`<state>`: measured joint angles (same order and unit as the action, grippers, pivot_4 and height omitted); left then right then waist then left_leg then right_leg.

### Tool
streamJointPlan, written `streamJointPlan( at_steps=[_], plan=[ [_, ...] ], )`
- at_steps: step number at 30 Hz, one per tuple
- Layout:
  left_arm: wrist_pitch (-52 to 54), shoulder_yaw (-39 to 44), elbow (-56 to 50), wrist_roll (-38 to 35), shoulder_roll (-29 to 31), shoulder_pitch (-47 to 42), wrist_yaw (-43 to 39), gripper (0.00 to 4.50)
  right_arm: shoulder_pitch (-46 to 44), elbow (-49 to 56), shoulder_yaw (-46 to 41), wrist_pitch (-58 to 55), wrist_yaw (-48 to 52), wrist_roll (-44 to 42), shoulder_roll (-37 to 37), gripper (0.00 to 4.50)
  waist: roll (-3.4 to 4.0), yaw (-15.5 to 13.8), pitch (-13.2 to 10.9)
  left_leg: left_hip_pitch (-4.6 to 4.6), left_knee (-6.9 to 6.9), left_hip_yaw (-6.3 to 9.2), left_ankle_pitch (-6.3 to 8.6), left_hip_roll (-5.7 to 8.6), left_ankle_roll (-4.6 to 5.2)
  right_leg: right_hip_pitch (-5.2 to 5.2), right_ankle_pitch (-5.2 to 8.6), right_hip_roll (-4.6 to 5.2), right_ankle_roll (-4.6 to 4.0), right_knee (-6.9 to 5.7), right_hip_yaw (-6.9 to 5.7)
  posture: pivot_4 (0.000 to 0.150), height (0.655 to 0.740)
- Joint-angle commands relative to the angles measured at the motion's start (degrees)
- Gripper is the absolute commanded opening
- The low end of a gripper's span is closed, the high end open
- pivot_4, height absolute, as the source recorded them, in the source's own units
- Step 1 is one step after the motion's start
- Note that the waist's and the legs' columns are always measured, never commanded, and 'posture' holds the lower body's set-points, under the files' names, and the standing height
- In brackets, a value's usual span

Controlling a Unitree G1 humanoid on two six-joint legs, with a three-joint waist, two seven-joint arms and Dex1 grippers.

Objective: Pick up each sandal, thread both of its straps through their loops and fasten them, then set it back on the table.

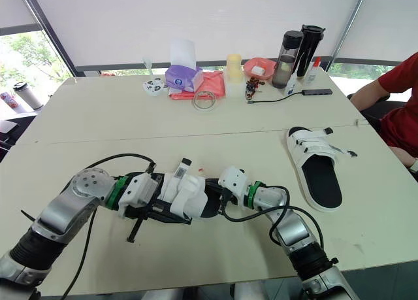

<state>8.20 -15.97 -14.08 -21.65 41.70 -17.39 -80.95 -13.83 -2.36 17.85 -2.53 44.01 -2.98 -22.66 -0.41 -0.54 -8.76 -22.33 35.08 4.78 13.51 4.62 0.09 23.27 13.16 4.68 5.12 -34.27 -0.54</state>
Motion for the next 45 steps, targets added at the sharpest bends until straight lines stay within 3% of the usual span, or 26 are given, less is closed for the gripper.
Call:
streamJointPlan(
  at_steps=[1, 9, 19, 25, 31, 45],
  plan=[
    [-3.21, -1.33, 2.51, 4.03, 0.13, -0.59, 0.02, 0.04, 3.00, -4.57, 2.34, -3.82, 0.57, 2.72, -1.11, 0.00, 0.00, -0.04, 0.00, 0.00, 0.00, 0.00, 0.00, 0.00, 0.00, 0.00, 0.00, 0.00, 0.00, 0.00, 0.00, 0.150, 0.7400],
    [-1.26, -3.75, 8.05, 7.89, -3.34, -4.87, 4.35, 0.04, 2.96, -4.33, 2.48, -3.88, 0.49, 2.75, -1.07, 0.00, 0.02, -0.08, 0.09, 0.02, 0.03, 0.00, 0.05, -0.01, -0.08, -0.05, 0.05, 0.00, 0.09, 0.00, 0.00, 0.150, 0.7400],
    [0.88, -3.94, 3.93, 3.36, -0.93, -3.91, -2.06, 0.04, 3.05, -4.37, 2.46, -3.98, 0.33, 2.82, -1.01, 0.00, 0.06, -0.06, 0.12, 0.01, 0.01, -0.01, 0.00, -0.01, 0.02, -0.04, 0.05, -0.01, 0.08, 0.00, 0.00, 0.150, 0.7400],
    [-2.06, -5.86, 2.79, 6.00, 1.23, -1.93, -4.26, 0.04, 3.17, -4.37, 2.43, -4.04, 0.12, 2.79, -0.85, 0.00, 0.09, -0.07, 0.12, 0.01, 0.00, -0.01, 0.00, -0.01, 0.02, -0.03, 0.05, 0.00, 0.07, 0.00, 0.00, 0.150, 0.7400],
    [-8.89, -6.81, 9.60, 12.05, -0.49, -4.71, -1.38, 0.04, 3.65, -3.91, 2.33, -4.19, -0.17, 2.72, -0.99, 0.00, 0.10, -0.13, 0.13, 0.01, 0.02, 0.00, 0.01, -0.02, 0.01, -0.04, 0.05, 0.00, 0.07, 0.00, 0.00, 0.150, 0.7400],
    [-1.79, -4.05, 9.59, 9.12, -4.70, -5.39, 3.19, 0.04, 3.46, -4.02, 2.24, -4.26, -0.32, 2.68, -0.93, 0.00, 0.10, -0.16, 0.15, 0.02, 0.09, 0.00, 0.00, -0.02, 0.02, -0.07, 0.06, 0.00, 0.09, -0.02, -0.01, 0.150, 0.7400]
  ],
)
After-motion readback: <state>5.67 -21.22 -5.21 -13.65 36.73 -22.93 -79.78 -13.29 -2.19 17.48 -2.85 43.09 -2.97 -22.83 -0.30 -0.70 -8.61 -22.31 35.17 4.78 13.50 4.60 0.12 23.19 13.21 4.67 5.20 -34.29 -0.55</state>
